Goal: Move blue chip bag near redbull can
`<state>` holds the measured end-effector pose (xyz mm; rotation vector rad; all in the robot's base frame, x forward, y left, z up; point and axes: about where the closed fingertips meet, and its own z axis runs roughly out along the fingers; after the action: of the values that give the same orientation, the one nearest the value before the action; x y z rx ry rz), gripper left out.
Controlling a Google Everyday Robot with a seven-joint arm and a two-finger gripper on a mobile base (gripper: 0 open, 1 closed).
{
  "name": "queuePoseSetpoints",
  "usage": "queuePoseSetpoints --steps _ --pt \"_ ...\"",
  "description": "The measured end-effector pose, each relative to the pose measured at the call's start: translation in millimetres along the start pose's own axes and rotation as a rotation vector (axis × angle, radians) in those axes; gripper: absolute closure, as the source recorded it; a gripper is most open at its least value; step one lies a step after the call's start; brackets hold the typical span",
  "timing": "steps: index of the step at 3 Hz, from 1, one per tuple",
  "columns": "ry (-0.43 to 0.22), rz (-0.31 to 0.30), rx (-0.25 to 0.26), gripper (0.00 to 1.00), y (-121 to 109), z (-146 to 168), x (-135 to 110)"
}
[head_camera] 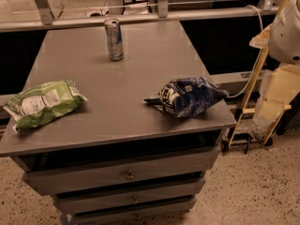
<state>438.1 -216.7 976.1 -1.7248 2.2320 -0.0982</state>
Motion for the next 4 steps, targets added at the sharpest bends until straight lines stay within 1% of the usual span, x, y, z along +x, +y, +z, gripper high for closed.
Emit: queuePoseSetpoints --steps 1,2,3,4 --pt "0.000 0.000 0.000 0.00 0.0 0.0 0.0" --pt "-0.029 0.007 -0.008 0.00 -15.4 24.5 -6.9" --pt "-0.065 0.044 -0.042 0.00 -30.4 64.2 -14.5" --pt "-0.102 0.058 -0.083 0.00 -31.6 93.0 -30.0"
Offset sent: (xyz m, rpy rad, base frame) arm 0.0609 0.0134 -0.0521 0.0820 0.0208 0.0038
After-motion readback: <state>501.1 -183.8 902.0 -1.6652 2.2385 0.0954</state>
